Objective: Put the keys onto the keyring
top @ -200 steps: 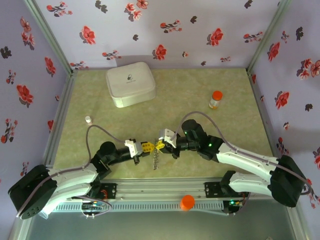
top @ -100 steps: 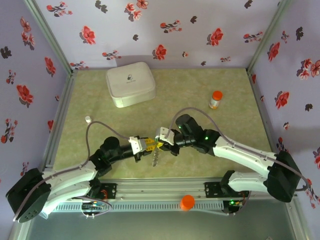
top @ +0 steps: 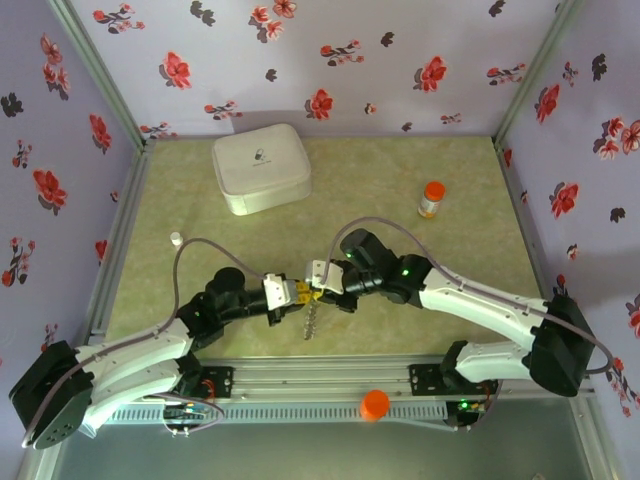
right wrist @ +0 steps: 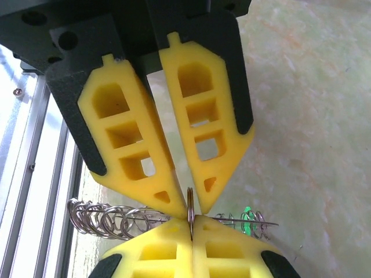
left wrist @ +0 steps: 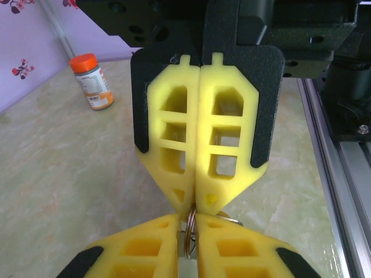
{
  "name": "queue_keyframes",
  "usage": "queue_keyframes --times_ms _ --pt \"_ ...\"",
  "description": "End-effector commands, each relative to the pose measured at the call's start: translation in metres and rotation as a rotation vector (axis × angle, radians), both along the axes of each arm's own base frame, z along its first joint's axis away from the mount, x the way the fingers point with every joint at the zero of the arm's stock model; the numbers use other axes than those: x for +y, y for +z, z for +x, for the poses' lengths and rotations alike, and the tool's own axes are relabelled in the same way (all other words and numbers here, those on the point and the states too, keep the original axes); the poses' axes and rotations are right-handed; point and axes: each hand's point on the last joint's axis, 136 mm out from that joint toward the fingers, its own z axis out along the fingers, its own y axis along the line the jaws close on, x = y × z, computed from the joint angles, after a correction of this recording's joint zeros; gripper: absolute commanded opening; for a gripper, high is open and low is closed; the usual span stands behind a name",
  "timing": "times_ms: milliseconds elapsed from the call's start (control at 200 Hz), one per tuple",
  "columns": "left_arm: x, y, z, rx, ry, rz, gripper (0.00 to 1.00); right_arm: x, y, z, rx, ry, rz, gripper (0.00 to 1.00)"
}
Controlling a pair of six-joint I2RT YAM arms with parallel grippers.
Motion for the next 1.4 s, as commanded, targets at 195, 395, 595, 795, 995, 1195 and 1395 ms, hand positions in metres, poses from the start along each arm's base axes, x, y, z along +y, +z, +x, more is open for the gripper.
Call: queue_keyframes --times_ms 195,395,595,795,995,1195,1395 --pt "-0.004 0.011 -0.002 -0.045 -0.033 -0.002 0.00 0.015 0.036 0.007 -0.053 -0.013 0.145 0.09" --pt "0.003 0.018 0.000 -0.090 0.013 -0.087 0.00 -0.007 0.017 0.012 -0.047 -0.061 0.076 0.29" --pt "0.005 0.020 -0.001 -0.098 0.019 -0.107 0.00 -0.010 0.004 0.011 -0.030 -0.063 0.030 0.27" --pt "0.004 0.020 0.000 -0.091 0.020 -0.107 0.00 -0.010 -0.001 0.010 -0.017 -0.053 0.006 0.18" --pt "0.004 0.020 0.000 -0.093 0.018 -0.107 0.00 -0.016 -0.007 0.011 -0.027 -0.060 -0.031 0.14" --pt "0.003 0.021 0.000 -0.095 0.016 -0.112 0.00 -0.012 -0.006 0.008 -0.008 -0.049 -0.010 0.20" --pt "0.003 0.026 0.000 -0.098 0.020 -0.148 0.00 -0.003 0.006 0.004 0.006 -0.041 0.104 0.24"
